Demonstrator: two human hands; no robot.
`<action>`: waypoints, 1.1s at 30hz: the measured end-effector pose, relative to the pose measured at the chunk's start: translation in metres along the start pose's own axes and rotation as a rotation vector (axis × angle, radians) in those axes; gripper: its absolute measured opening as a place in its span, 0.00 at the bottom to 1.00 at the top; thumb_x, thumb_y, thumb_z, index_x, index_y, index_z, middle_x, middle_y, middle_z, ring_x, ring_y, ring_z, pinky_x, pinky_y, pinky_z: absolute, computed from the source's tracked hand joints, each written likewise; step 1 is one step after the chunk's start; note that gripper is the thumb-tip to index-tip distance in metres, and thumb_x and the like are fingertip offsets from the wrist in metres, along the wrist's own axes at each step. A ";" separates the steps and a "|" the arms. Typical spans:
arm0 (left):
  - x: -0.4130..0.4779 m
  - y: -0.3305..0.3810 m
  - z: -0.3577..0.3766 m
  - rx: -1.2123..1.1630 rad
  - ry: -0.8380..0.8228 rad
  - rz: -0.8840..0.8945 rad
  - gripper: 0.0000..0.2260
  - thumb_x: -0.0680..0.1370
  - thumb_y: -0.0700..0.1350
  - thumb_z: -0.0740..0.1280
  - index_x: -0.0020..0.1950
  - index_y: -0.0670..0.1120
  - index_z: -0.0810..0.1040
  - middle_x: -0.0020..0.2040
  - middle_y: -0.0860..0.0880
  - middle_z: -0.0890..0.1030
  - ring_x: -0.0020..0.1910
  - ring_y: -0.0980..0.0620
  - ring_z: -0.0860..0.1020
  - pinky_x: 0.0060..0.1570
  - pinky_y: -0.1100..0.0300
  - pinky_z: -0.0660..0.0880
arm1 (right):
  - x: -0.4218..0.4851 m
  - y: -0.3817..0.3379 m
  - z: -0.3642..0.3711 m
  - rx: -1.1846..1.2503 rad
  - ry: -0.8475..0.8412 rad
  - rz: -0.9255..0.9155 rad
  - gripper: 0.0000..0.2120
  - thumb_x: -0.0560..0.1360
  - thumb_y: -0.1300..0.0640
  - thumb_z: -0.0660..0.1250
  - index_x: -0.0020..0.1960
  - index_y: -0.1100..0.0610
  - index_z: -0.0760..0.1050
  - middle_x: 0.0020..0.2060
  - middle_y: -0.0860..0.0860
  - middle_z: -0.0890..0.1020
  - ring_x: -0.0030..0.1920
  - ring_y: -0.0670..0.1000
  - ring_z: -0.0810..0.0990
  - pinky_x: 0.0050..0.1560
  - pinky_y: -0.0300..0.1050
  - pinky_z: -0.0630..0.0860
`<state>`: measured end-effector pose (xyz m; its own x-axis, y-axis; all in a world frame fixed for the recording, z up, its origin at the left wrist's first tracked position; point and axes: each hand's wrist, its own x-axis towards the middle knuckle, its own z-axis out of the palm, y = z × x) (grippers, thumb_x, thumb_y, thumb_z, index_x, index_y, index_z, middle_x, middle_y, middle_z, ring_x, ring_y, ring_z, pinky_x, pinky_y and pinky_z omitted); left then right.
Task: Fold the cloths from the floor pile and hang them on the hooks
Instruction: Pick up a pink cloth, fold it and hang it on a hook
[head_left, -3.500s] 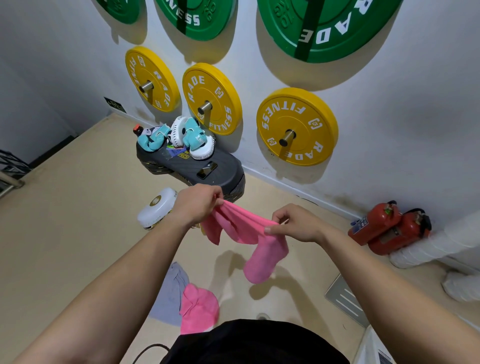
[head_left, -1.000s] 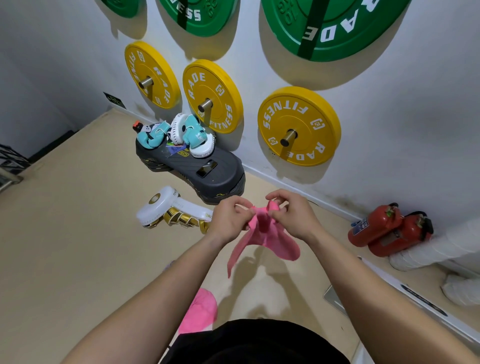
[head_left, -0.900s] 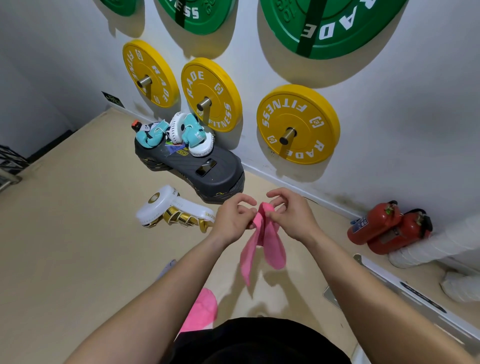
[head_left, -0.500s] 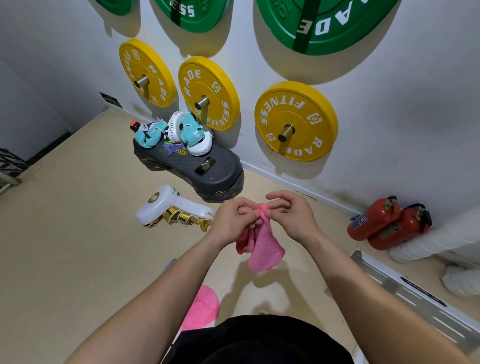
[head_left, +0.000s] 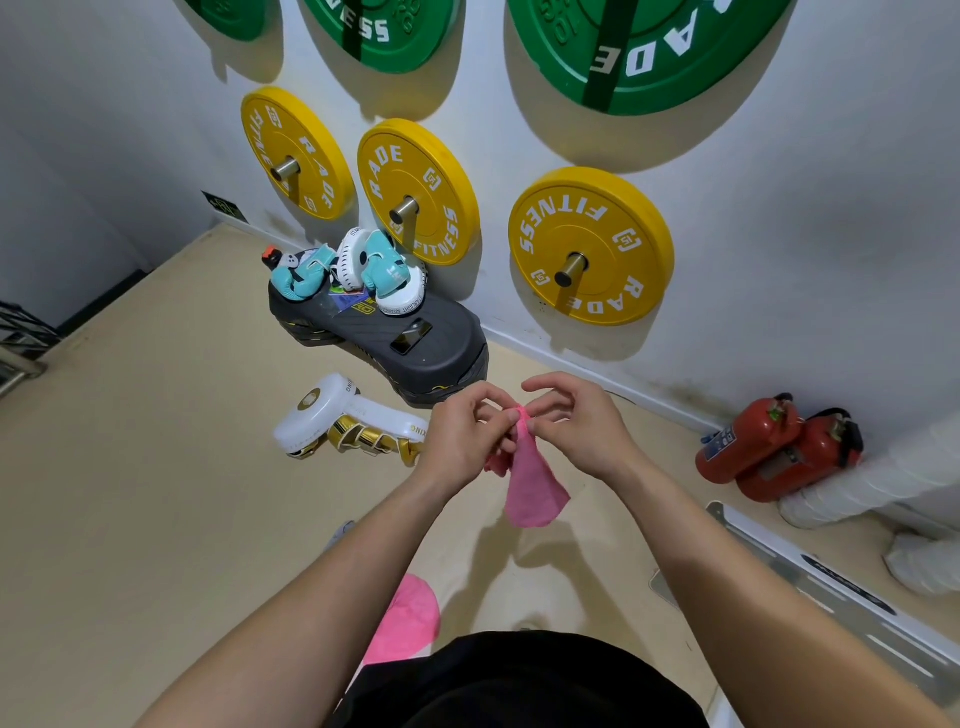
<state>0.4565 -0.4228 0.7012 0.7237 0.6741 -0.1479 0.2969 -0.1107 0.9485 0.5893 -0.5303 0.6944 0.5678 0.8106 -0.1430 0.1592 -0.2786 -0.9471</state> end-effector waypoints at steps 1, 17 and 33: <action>0.000 -0.001 0.001 0.003 0.002 0.003 0.01 0.78 0.38 0.69 0.47 0.43 0.79 0.33 0.40 0.83 0.32 0.37 0.82 0.31 0.43 0.81 | 0.001 0.000 -0.001 -0.006 -0.006 -0.006 0.17 0.70 0.64 0.74 0.53 0.46 0.79 0.39 0.48 0.86 0.41 0.49 0.84 0.49 0.45 0.81; 0.010 -0.009 -0.002 0.358 0.065 0.133 0.06 0.74 0.54 0.72 0.40 0.55 0.80 0.44 0.53 0.79 0.44 0.55 0.79 0.46 0.53 0.77 | 0.003 0.006 -0.005 -0.114 -0.099 -0.054 0.04 0.70 0.53 0.75 0.44 0.48 0.83 0.36 0.47 0.83 0.37 0.45 0.79 0.46 0.49 0.79; 0.005 -0.034 0.000 0.484 -0.049 -0.012 0.10 0.70 0.44 0.65 0.50 0.52 0.73 0.42 0.53 0.80 0.42 0.47 0.78 0.44 0.47 0.77 | 0.033 -0.063 -0.063 -0.202 -0.062 -0.293 0.09 0.75 0.65 0.67 0.44 0.52 0.78 0.40 0.47 0.80 0.42 0.46 0.77 0.47 0.46 0.75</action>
<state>0.4495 -0.4156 0.6685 0.7438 0.6431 -0.1819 0.5523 -0.4382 0.7092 0.6488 -0.5179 0.7668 0.4257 0.8990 0.1031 0.4680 -0.1212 -0.8754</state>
